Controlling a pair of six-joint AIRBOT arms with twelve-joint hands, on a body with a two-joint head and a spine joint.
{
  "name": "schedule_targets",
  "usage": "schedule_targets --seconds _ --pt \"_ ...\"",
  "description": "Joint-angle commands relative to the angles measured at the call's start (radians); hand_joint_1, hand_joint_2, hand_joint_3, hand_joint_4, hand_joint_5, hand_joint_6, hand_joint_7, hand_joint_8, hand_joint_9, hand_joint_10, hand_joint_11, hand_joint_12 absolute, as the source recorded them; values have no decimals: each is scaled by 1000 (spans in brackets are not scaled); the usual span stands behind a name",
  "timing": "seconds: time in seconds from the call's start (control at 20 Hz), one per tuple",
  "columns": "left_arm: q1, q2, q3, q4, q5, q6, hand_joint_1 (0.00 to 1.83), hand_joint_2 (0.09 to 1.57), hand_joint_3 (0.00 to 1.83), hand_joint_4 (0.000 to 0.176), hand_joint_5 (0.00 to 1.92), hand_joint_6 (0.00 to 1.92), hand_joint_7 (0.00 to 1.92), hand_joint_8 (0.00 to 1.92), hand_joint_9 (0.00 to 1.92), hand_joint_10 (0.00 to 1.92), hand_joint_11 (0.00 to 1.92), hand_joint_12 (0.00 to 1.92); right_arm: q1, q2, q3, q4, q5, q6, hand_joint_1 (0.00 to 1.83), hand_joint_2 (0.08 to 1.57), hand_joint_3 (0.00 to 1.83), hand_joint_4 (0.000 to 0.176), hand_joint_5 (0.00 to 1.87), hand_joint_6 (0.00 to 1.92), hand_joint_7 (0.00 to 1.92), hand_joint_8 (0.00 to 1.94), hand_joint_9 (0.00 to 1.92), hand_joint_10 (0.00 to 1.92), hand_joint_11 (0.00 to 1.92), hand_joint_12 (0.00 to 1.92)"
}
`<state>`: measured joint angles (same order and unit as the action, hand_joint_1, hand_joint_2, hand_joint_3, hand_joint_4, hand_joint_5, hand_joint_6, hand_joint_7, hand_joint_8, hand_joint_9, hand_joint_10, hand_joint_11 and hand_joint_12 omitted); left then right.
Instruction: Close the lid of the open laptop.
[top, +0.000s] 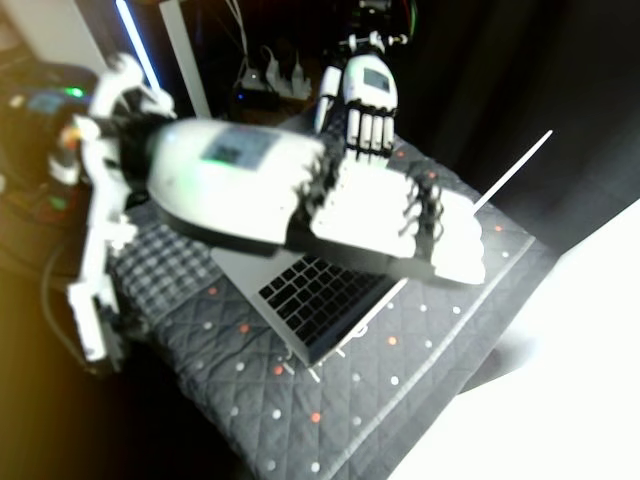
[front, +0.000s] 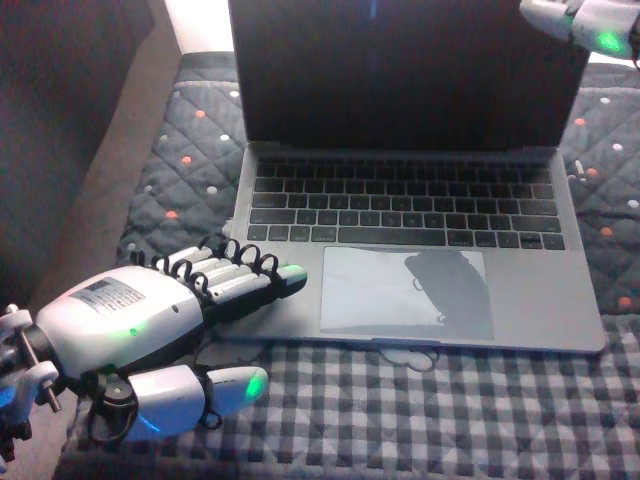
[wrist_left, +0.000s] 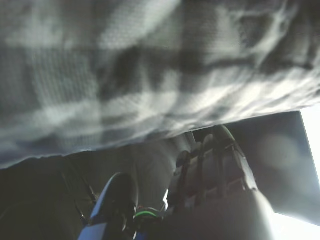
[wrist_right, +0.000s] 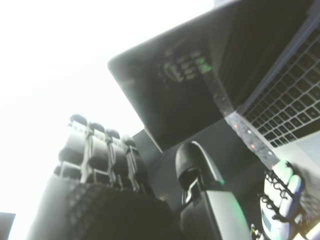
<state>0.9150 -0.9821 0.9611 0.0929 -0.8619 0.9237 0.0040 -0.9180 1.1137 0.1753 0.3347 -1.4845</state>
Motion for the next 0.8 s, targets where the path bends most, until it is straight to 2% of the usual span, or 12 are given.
schedule_targets --seconds 0.0,0.05,0.1,0.15,0.2,0.25,0.3,0.4,0.45,0.5,0.6,0.75 --pt "-4 -13 1 13 -43 -16 248 1472 0 0 111 6 119 4 115 27 0 712 17 10 11 -5 110 -5 534 1350 0 0 0 0 0 0 0 0 0 0" --pt "-4 -13 1 13 -43 -16 248 1473 0 8 94 4 110 1 111 24 0 690 17 7 13 -5 106 -5 524 1347 0 0 0 0 0 0 49 21 0 0" --pt "-4 -13 1 13 -45 -16 244 1469 0 17 89 3 107 0 111 23 0 686 17 4 15 -3 98 -5 568 1304 19 0 5 4 157 31 285 231 99 1180" --pt "-4 -13 1 13 -46 -16 224 1472 0 17 87 2 105 0 109 21 0 693 17 4 11 -3 97 -4 635 1293 6 0 93 12 293 35 351 502 166 1557" --pt "-4 -13 1 12 -46 -16 238 1468 0 12 97 5 116 4 119 24 0 714 17 5 5 -5 97 -4 713 1280 1 0 241 72 476 121 375 829 226 1667" --pt "-3 -13 1 10 -47 -16 265 1461 0 21 100 5 122 5 123 25 0 706 16 8 -2 -9 97 -4 771 1271 0 0 165 611 406 853 431 1363 384 1870" --pt "-2 -13 1 7 -48 -16 255 1465 0 16 105 6 127 5 125 24 0 698 16 12 -14 -13 98 -4 775 1272 0 0 32 1113 319 1244 390 1556 398 1911" --pt "-1 -12 1 1 -52 -16 252 1463 0 17 97 1 118 1 121 20 0 662 16 37 -57 -53 99 -3 739 1299 8 0 0 1687 254 1520 352 1776 390 1921" --pt "-1 -10 0 -2 -55 -16 253 1466 0 12 100 2 120 1 122 18 0 637 16 49 -74 -69 100 -2 701 1305 8 0 0 1818 169 1570 277 1827 355 1921" --pt "4 -5 -3 -9 -61 -16 270 1462 0 1 118 7 145 8 145 27 0 681 16 65 -102 -126 103 36 678 1298 4 0 0 1876 107 1605 224 1848 324 1921" --pt "17 8 -12 -28 -79 -16 223 1471 3 8 102 3 119 1 122 14 0 626 5 87 -112 -378 127 337 630 1285 0 0 0 1814 50 1620 184 1804 269 1921" --pt "30 22 -22 -50 -104 -12 180 1484 3 26 79 5 70 4 69 10 0 530 -70 105 -122 -582 218 617 488 1316 8 0 0 1383 7 1549 95 1807 172 1921"
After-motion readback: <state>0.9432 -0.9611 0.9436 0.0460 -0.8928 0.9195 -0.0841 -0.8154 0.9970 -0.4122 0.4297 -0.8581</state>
